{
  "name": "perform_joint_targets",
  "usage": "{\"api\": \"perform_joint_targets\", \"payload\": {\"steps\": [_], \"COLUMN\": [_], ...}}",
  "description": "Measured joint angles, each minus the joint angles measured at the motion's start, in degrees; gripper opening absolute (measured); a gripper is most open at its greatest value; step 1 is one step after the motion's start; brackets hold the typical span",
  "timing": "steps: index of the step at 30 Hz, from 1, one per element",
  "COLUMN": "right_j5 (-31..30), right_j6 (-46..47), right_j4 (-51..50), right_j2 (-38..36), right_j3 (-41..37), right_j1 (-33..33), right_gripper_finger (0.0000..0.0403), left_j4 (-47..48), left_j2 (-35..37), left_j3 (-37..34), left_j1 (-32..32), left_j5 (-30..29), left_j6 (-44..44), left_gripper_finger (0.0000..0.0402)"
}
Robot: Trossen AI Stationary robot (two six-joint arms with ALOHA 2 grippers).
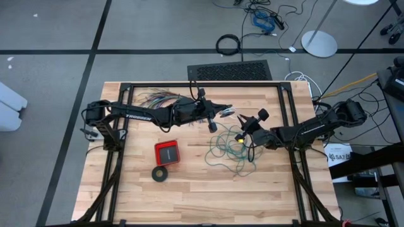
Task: Coil cords
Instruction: Coil the white wire onto the spool
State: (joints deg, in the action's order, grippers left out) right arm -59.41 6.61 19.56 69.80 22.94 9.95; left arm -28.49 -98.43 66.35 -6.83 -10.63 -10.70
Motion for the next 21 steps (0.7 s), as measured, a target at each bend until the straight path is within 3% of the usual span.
{"api": "perform_joint_targets", "payload": {"steps": [13, 21], "right_j5": [-0.1, 7.2], "right_j6": [5.2, 4.9], "right_j4": [1.0, 9.5], "right_j2": [1.3, 8.6], "right_j3": [0.0, 2.1], "right_j1": [-0.1, -3.6], "right_gripper_finger": [0.0005, 0.0002], "left_j4": [-2.1, -5.6], "left_j2": [0.0, -0.1], "left_j3": [0.0, 0.0], "left_j1": [0.0, 0.0], "left_j5": [0.0, -0.1], "left_j6": [1.4, 3.9], "left_gripper_finger": [0.0000, 0.0000]}}
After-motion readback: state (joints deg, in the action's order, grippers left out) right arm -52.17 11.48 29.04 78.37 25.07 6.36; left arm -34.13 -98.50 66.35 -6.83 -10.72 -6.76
